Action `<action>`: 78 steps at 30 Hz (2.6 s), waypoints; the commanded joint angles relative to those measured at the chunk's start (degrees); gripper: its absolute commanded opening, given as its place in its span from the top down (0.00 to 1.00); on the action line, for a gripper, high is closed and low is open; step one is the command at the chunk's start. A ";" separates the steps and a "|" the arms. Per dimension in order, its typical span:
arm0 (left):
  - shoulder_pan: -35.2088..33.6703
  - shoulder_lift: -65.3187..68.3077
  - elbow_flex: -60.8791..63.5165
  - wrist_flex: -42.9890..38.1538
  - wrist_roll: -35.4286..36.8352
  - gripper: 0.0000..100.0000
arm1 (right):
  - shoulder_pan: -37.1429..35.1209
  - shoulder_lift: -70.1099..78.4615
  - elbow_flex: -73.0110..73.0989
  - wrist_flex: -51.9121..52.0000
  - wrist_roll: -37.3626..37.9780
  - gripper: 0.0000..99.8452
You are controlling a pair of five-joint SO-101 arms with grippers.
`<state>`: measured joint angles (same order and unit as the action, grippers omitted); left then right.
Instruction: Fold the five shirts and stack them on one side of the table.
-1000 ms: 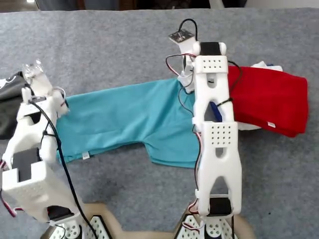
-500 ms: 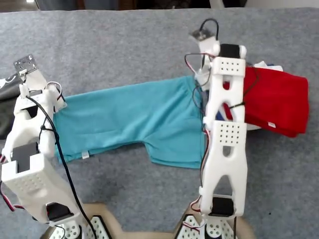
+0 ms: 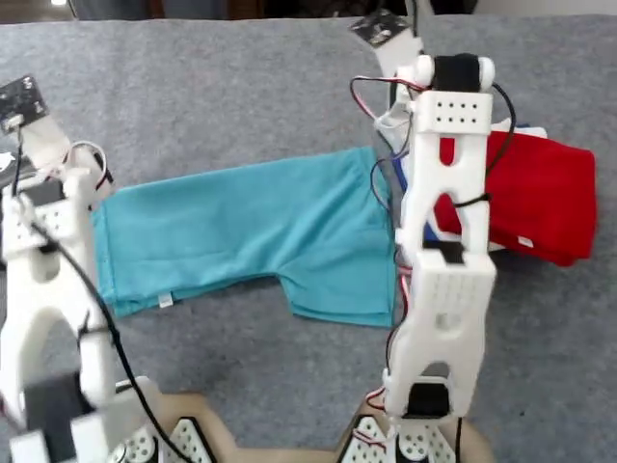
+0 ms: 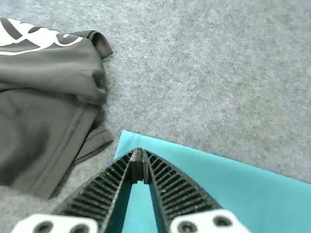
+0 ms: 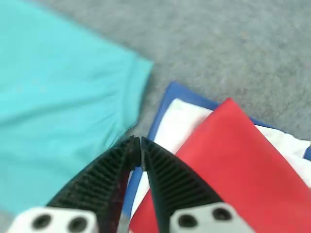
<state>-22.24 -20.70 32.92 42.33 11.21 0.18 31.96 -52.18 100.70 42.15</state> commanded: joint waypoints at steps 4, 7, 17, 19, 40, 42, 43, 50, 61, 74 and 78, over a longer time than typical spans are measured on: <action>0.75 -10.46 19.56 -12.13 0.00 0.97 | -4.40 -27.47 30.46 -1.32 13.54 0.99; 0.75 -10.46 27.91 -21.98 0.00 0.97 | -5.80 -36.88 44.09 -2.64 18.81 0.99; 0.40 -10.37 34.33 -24.97 0.26 0.97 | -16.18 -64.75 85.32 -4.13 27.08 0.91; 0.48 -10.37 34.42 -24.97 0.18 0.97 | -18.02 -69.05 91.82 -5.63 27.08 0.84; 0.75 -10.37 34.42 -24.97 0.09 0.97 | -22.77 -74.95 121.19 -39.03 23.30 0.75; 0.75 -10.37 34.42 -24.97 0.09 0.97 | -22.59 -74.24 122.07 -40.62 23.38 0.75; 0.75 -10.37 34.42 -24.97 0.09 0.97 | -22.59 -73.19 122.42 -41.41 23.38 0.75; 0.75 -10.37 34.42 -24.79 0.09 0.97 | -20.57 -54.90 117.67 -44.66 23.47 0.75; 0.66 -10.37 34.51 -24.88 0.09 0.97 | -19.16 -46.81 111.25 -44.04 23.74 0.76; 0.66 -10.37 34.51 -24.97 0.09 0.97 | -19.08 -46.81 110.64 -46.07 23.38 0.98; 0.66 -10.37 34.51 -24.97 0.09 0.97 | -17.76 -46.73 107.12 -43.96 23.30 0.99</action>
<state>-22.15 -29.23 67.47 18.24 11.30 -19.16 -14.90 57.27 54.90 65.98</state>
